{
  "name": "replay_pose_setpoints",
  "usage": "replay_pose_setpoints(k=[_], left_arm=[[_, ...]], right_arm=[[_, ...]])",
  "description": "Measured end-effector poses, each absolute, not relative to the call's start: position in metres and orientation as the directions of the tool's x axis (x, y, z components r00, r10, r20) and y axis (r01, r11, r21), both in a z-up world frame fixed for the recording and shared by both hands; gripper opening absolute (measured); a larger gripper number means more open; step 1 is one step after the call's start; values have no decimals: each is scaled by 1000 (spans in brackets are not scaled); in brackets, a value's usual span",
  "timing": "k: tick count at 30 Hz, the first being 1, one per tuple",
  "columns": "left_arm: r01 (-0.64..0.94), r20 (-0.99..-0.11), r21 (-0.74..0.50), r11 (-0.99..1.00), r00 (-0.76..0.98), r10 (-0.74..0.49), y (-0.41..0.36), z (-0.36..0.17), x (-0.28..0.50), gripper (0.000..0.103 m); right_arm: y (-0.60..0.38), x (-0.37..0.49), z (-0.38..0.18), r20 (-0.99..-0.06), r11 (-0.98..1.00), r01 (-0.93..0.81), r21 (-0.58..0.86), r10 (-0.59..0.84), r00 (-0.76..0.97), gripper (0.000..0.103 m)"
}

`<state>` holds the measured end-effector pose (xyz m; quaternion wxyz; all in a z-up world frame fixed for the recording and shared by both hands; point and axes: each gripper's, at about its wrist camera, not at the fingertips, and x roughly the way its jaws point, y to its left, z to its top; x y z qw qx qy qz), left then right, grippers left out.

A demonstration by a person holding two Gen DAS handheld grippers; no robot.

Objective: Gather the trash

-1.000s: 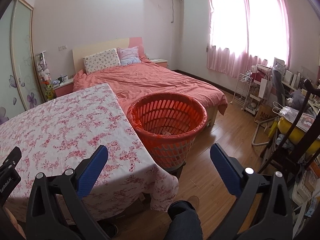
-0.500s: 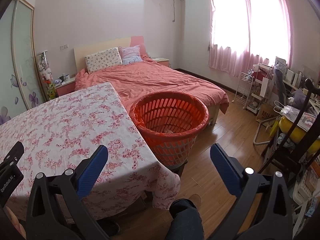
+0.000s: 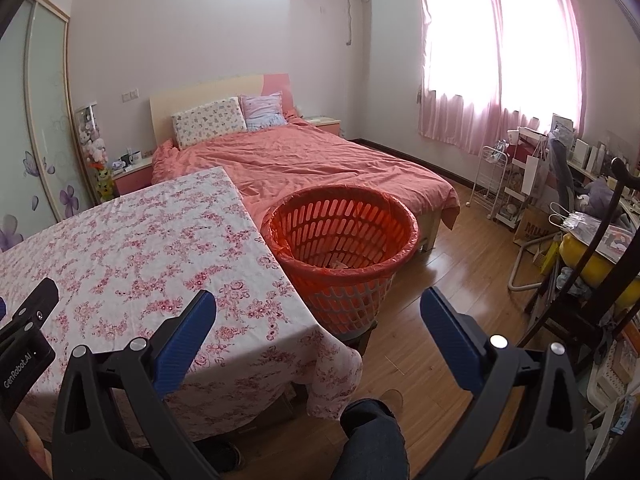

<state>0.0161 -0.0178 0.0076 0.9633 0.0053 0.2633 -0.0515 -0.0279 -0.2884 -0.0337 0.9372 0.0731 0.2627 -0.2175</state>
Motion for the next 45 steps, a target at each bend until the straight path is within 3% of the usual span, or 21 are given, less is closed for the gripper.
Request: replay_pose_setpoints(k=[45], left_arm=[[103, -500, -8, 995, 861, -93, -22, 11, 19, 99]], right_arm=[[-293, -27, -30, -515, 893, 450, 25, -374, 771, 101]])
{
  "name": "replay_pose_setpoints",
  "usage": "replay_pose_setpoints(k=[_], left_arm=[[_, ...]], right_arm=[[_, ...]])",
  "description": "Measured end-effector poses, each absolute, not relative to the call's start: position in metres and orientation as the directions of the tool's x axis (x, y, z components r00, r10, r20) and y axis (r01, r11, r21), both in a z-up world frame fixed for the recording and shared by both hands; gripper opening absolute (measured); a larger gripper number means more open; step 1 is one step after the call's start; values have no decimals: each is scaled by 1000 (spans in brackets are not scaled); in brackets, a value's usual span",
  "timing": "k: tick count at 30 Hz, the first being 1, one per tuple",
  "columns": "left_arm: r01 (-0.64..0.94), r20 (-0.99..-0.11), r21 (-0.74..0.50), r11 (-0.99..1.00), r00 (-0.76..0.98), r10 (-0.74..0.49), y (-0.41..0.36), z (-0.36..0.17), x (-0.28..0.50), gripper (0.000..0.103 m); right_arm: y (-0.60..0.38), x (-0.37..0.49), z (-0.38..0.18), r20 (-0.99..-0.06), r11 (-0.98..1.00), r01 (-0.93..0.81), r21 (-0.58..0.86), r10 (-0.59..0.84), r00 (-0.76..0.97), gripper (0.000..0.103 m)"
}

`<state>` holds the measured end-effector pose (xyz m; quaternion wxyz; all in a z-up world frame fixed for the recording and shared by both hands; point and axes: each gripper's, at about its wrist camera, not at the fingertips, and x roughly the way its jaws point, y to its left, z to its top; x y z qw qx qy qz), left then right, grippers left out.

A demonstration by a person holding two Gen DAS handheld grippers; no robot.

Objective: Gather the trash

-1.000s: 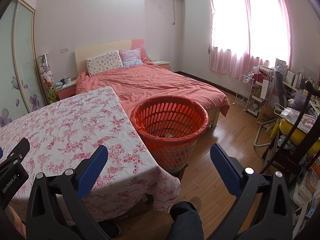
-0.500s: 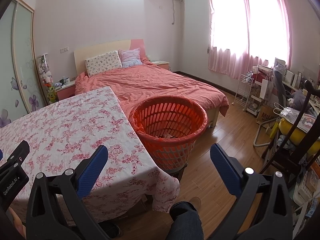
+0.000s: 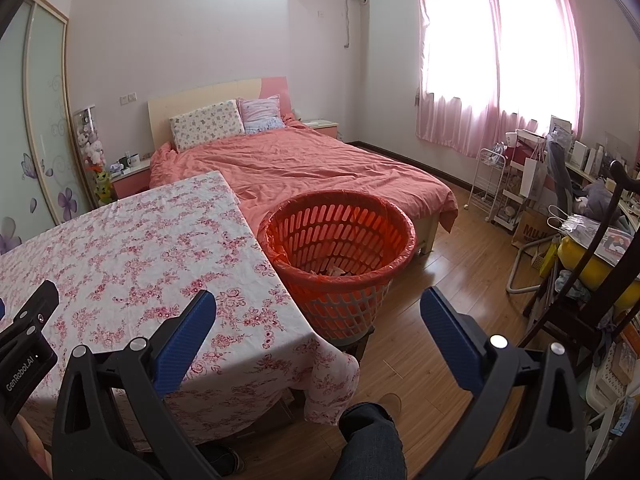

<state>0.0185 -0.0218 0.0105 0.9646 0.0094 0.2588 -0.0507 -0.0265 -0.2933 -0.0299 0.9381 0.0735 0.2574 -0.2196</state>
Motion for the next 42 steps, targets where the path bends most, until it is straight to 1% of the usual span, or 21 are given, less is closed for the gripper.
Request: replay_pose_setpoints(k=[42], left_arm=[[101, -506, -4, 995, 858, -90, -22, 8, 18, 99]], right_arm=[[-294, -25, -29, -518, 893, 449, 24, -373, 769, 101]])
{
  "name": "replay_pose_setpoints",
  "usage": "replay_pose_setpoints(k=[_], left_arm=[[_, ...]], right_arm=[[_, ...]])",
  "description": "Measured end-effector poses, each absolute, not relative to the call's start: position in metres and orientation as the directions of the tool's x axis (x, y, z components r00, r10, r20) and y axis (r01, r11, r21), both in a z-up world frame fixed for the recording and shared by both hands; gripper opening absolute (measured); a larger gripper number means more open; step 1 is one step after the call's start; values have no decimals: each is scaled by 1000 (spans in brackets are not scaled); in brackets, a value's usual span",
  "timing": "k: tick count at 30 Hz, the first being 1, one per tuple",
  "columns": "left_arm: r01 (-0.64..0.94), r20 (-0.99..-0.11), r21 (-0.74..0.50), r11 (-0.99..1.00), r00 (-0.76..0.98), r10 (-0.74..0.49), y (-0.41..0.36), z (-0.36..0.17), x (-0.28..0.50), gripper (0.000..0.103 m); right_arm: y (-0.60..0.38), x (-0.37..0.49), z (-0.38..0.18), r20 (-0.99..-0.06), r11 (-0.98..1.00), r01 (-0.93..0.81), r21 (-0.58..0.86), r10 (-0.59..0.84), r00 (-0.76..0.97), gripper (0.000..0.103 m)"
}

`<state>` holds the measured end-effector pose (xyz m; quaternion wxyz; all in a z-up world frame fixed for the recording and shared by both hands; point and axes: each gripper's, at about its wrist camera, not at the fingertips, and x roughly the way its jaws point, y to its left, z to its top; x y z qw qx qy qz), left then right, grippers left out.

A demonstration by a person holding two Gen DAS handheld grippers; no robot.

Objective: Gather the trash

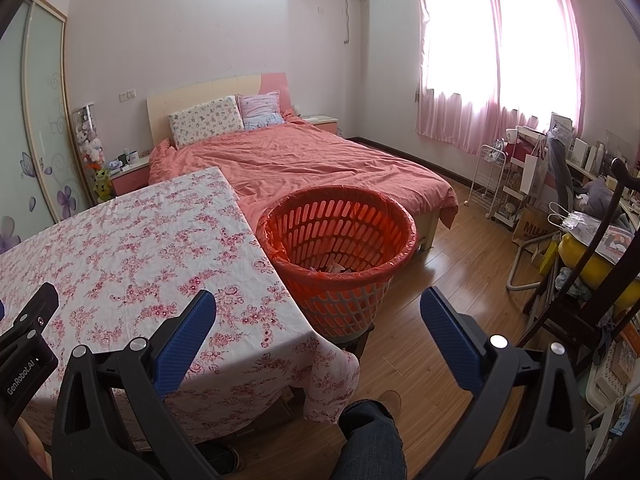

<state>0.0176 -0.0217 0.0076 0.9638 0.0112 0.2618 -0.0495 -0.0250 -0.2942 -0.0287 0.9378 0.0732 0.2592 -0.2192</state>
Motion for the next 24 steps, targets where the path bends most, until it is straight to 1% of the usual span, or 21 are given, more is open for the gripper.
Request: replay_pose_setpoints(k=[24], left_arm=[[92, -510, 2, 996, 857, -78, -13, 5, 15, 99]], right_arm=[[-295, -25, -30, -520, 894, 448, 23, -372, 769, 101]])
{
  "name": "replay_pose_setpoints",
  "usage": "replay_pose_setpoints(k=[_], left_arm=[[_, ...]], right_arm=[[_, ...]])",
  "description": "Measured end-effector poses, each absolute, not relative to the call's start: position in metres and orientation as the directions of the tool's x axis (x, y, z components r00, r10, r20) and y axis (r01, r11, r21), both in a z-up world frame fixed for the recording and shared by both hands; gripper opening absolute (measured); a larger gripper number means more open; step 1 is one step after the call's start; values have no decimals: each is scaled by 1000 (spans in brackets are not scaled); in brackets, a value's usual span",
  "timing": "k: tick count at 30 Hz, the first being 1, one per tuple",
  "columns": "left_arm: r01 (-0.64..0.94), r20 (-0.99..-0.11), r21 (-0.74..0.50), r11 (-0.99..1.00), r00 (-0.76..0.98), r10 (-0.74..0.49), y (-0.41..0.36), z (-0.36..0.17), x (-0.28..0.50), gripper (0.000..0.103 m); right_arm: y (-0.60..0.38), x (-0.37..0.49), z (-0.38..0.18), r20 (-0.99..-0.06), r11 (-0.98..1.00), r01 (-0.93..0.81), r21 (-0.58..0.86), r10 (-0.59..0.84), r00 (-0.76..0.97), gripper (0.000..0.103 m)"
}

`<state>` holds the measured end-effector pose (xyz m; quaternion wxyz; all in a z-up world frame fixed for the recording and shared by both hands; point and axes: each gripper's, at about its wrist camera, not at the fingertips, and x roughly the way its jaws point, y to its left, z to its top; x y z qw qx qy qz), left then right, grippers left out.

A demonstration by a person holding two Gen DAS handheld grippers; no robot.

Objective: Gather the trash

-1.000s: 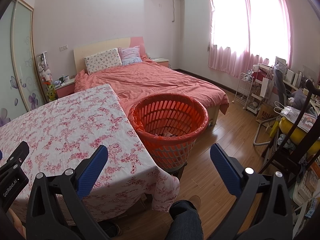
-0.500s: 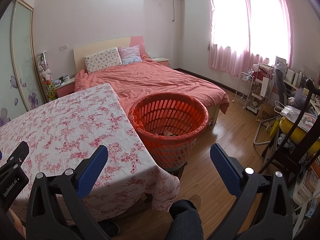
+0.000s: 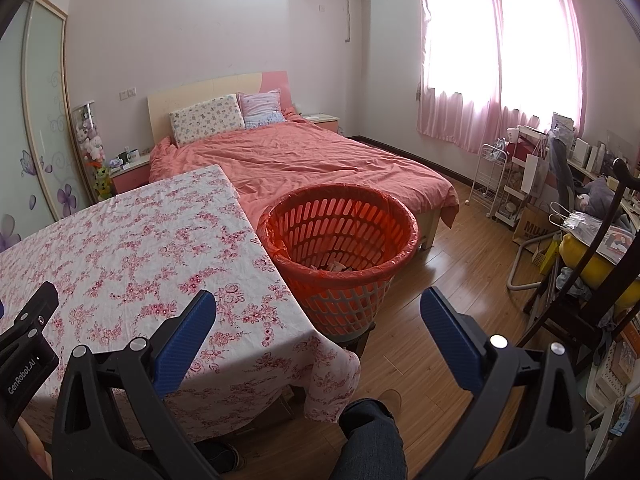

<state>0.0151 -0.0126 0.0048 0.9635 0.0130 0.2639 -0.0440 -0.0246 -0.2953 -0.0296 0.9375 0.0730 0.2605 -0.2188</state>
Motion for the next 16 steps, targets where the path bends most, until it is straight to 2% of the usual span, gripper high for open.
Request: replay_pose_setpoints(k=[16], left_arm=[[92, -507, 9, 996, 858, -74, -9, 10, 18, 99]], right_arm=[[-296, -25, -31, -522, 894, 448, 23, -372, 768, 101]])
